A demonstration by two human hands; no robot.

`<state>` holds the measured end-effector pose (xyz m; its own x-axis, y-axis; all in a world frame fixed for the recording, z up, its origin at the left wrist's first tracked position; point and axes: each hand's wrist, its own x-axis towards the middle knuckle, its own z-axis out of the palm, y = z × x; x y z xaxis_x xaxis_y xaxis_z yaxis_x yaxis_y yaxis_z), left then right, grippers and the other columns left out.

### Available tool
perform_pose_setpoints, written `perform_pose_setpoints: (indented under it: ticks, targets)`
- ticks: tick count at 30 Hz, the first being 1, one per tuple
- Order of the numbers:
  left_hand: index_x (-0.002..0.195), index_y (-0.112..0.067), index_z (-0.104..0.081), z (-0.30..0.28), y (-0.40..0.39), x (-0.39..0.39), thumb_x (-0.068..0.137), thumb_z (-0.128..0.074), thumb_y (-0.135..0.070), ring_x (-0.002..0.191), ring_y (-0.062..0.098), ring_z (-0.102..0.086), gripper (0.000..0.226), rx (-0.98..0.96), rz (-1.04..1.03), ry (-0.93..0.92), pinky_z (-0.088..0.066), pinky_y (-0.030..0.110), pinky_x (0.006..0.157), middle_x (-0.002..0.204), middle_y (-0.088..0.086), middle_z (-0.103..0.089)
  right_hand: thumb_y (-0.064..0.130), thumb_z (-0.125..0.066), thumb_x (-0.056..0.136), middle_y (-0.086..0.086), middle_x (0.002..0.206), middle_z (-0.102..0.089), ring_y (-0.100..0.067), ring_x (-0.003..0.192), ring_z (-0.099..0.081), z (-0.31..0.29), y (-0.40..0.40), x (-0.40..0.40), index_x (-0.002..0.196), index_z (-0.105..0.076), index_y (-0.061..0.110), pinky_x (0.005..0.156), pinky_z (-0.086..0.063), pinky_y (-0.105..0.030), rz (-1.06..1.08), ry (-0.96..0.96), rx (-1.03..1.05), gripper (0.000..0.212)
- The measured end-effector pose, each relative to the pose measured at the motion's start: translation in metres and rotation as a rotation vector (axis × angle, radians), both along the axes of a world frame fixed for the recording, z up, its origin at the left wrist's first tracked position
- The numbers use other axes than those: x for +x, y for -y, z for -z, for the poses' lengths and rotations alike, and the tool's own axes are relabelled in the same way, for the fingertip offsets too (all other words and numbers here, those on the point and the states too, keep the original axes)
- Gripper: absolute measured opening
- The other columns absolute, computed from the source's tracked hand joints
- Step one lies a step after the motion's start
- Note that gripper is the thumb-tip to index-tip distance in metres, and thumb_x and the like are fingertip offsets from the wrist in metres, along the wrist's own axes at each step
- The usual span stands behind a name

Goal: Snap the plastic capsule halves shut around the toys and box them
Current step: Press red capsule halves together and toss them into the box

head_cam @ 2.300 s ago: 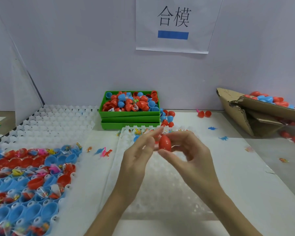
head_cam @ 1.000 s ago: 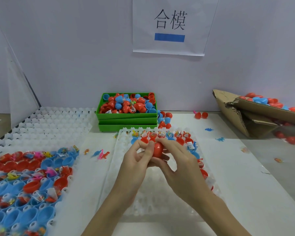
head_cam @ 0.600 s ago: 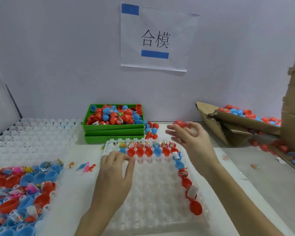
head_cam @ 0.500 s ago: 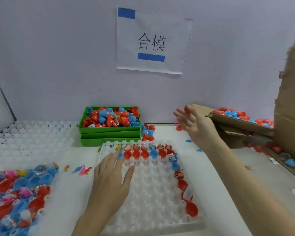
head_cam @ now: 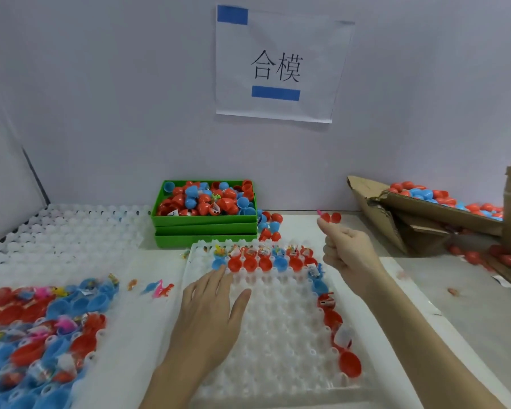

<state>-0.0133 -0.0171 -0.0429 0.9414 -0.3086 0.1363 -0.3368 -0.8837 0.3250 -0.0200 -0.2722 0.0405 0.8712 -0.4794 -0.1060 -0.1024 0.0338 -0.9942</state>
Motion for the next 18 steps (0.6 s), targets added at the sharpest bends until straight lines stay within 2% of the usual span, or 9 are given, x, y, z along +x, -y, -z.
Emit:
perform_pose_setpoints:
  ticks: [3, 6, 9, 11, 12, 14, 16, 18]
  targets:
    - [0.162, -0.034, -0.025, -0.001, 0.000, -0.001, 0.091, 0.002, -0.073, 0.157, 0.008, -0.010, 0.086, -0.008, 0.014, -0.010, -0.005, 0.031, 0.127, 0.172, -0.015, -0.016, 0.037, -0.064, 0.101, -0.005, 0.055, -0.029, -0.014, 0.049, -0.024, 0.013, -0.027, -0.023, 0.066, -0.039, 0.003, 0.047, -0.026, -0.025, -0.077, 0.032, -0.084, 0.054]
    - [0.161, -0.035, -0.027, -0.002, 0.000, -0.001, 0.102, -0.011, -0.067, 0.156, 0.009, -0.011, 0.069, 0.026, 0.043, 0.001, -0.007, 0.033, 0.127, 0.172, -0.015, -0.013, 0.038, -0.060, 0.103, -0.011, 0.061, -0.025, -0.018, 0.053, -0.021, 0.020, -0.038, -0.036, 0.071, -0.039, -0.004, 0.047, -0.025, -0.026, -0.108, 0.056, -0.108, 0.057]
    - [0.159, -0.034, -0.027, -0.005, 0.004, -0.002, 0.105, -0.015, -0.065, 0.155, 0.012, -0.013, 0.064, 0.076, 0.095, 0.025, -0.012, 0.038, 0.127, 0.172, -0.014, -0.011, 0.038, -0.061, 0.101, -0.014, 0.060, -0.031, -0.016, 0.049, -0.025, 0.024, -0.041, -0.036, 0.070, -0.042, -0.006, 0.045, -0.032, -0.020, -0.099, 0.048, -0.177, 0.057]
    - [0.158, -0.031, -0.025, -0.007, 0.007, 0.001, 0.104, -0.016, -0.065, 0.150, 0.014, -0.019, 0.064, 0.085, 0.122, 0.009, -0.016, 0.039, 0.123, 0.168, -0.012, -0.022, 0.039, -0.062, 0.100, -0.012, 0.057, -0.032, -0.015, 0.047, -0.027, 0.027, -0.042, -0.034, 0.069, -0.039, -0.010, 0.052, -0.042, -0.020, -0.084, 0.088, -0.329, 0.063]
    - [0.155, -0.029, -0.028, -0.009, 0.008, 0.004, 0.104, -0.017, -0.065, 0.147, 0.015, -0.023, 0.063, 0.093, 0.126, 0.001, -0.018, 0.038, 0.121, 0.164, -0.010, -0.028, 0.038, -0.064, 0.100, -0.010, 0.054, -0.031, -0.018, 0.047, -0.029, 0.028, -0.042, -0.034, 0.067, -0.038, -0.009, 0.058, -0.047, -0.024, -0.078, 0.114, -0.394, 0.063]
    - [0.138, -0.028, -0.040, -0.012, 0.012, 0.009, 0.105, -0.017, -0.064, 0.135, 0.015, -0.032, 0.054, 0.095, 0.115, 0.009, -0.023, 0.037, 0.113, 0.151, -0.007, -0.042, 0.033, -0.066, 0.099, 0.000, 0.049, -0.027, -0.030, 0.051, -0.037, 0.030, -0.041, -0.035, 0.063, -0.033, -0.003, 0.073, -0.053, -0.029, -0.087, 0.156, -0.464, 0.062]
    - [0.127, -0.029, -0.044, -0.012, 0.015, 0.011, 0.105, -0.016, -0.062, 0.125, 0.012, -0.036, 0.048, 0.078, 0.105, 0.035, -0.024, 0.035, 0.109, 0.138, -0.008, -0.046, 0.029, -0.067, 0.099, 0.006, 0.048, -0.024, -0.028, 0.050, -0.039, 0.032, -0.040, -0.035, 0.061, -0.028, 0.004, 0.082, -0.051, -0.015, -0.119, 0.189, -0.528, 0.060]
    - [0.137, -0.028, -0.046, -0.011, 0.015, 0.011, 0.104, -0.010, -0.061, 0.134, 0.010, -0.034, 0.059, 0.058, 0.108, 0.053, -0.021, 0.035, 0.114, 0.144, -0.011, -0.041, 0.028, -0.068, 0.098, 0.008, 0.046, -0.025, -0.014, 0.047, -0.031, 0.037, -0.040, -0.034, 0.060, -0.028, 0.005, 0.073, -0.050, -0.009, -0.144, 0.227, -0.580, 0.060]
